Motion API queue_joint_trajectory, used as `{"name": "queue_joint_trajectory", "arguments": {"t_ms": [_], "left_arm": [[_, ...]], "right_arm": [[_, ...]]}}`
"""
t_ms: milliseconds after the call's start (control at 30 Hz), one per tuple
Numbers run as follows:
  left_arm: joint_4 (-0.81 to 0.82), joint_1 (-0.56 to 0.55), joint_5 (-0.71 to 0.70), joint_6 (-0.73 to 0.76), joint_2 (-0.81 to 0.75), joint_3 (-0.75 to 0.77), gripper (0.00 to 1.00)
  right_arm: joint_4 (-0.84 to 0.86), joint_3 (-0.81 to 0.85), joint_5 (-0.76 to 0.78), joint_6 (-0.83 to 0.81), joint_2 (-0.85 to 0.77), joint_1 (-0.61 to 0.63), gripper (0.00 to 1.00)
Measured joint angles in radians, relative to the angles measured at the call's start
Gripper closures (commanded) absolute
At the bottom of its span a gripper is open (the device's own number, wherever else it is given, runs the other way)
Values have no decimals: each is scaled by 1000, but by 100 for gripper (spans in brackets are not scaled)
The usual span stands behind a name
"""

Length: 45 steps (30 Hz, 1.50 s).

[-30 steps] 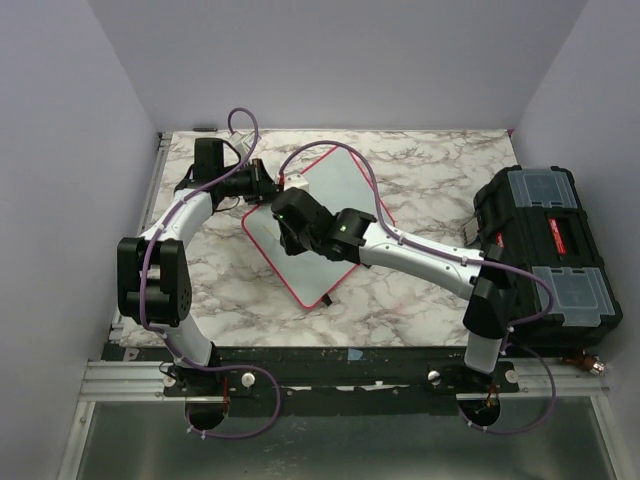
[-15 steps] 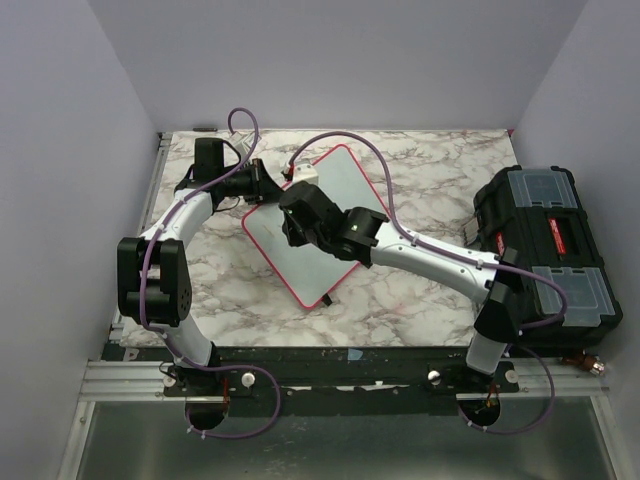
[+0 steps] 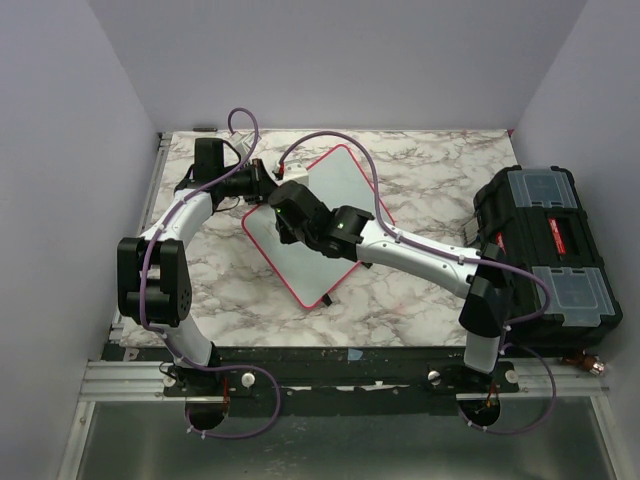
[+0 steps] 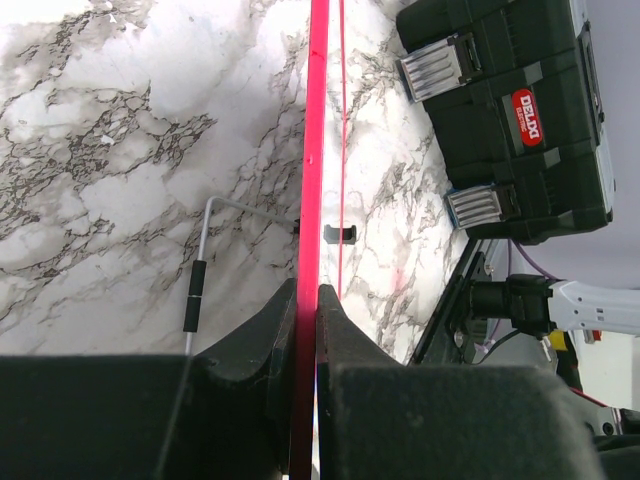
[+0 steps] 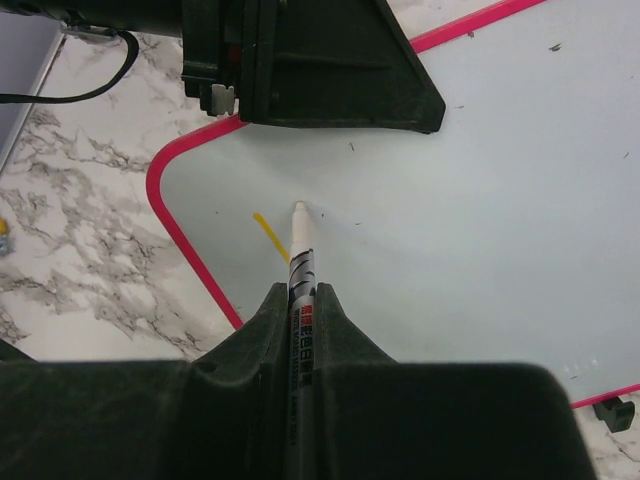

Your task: Write a sentence on the whiteboard

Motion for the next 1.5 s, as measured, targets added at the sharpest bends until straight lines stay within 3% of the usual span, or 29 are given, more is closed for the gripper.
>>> {"name": "queue_joint_trajectory", "arguments": {"t_ms": [1500], "left_arm": [[-6, 0, -3, 17, 0, 0, 100]], "right_arm": [[7, -49, -97, 9, -7, 0, 100]]}}
